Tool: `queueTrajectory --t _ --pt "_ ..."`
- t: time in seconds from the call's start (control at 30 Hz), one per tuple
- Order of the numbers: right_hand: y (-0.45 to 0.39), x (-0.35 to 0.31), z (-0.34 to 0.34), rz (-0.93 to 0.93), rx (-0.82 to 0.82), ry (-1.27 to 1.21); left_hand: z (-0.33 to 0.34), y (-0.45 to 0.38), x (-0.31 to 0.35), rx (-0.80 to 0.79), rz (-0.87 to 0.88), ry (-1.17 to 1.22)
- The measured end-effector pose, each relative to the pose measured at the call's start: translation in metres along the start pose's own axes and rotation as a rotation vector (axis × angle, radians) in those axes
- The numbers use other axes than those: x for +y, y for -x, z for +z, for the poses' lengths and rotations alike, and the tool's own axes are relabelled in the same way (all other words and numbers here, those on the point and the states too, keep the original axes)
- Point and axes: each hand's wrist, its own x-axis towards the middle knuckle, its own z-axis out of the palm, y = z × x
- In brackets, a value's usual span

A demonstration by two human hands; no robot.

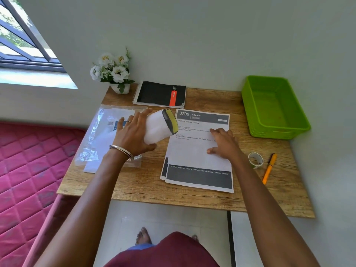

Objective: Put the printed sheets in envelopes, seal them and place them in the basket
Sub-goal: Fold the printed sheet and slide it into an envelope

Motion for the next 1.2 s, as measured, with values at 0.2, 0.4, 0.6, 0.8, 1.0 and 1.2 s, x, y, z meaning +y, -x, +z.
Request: queueTrajectory --t 0.2,0.4,0.6,0.8,1.0,1.2 --pt "-0.013 0.001 -0.010 0.005 -0.080 0.008 0.003 -0.003 -0.001 -0.012 -0.023 0.001" --pt "-0.007 0.000 -0.006 -0.006 -0.018 -0.050 0.007 -0.003 -0.001 -0.007 -0.017 0.018" --pt "0.011 -0.002 0.003 -0.072 -0.043 -0.020 0.014 -0.003 -0.001 -0.040 -0.006 -0.001" --pt "0.005 -0.004 -0.003 -0.064 -0.076 -0.033 0.016 -0.002 0.002 -0.032 0.009 -0.006" --pt "0.015 -0.001 -0.018 -0.076 -0.028 -0.370 0.011 0.004 0.001 0.025 0.031 0.009" --pt "0.033 0.014 -0.046 -0.049 0.117 -0.732 0.009 0.007 -0.001 0.026 0.021 0.005"
